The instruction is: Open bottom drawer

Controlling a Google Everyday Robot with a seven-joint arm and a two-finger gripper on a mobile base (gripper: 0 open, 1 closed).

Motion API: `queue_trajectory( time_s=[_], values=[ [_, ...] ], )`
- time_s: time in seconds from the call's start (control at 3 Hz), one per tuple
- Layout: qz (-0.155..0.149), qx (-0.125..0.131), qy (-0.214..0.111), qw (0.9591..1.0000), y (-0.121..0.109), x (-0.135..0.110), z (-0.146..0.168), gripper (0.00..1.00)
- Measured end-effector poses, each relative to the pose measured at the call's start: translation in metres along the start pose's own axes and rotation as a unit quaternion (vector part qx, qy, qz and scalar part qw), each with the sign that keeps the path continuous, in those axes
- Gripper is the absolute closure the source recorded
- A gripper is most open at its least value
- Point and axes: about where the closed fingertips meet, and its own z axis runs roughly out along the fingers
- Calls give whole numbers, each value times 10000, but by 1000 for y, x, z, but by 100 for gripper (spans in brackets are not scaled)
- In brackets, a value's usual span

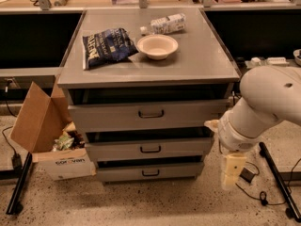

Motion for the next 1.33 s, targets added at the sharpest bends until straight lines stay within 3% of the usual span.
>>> queue_trajectory(
  time_s=[0.67, 1.33],
  values=[
    [-17, 14, -5, 10000, 1, 2, 14, 0],
    [-194, -63, 119, 9997, 9, 25, 124, 0]
  ],
)
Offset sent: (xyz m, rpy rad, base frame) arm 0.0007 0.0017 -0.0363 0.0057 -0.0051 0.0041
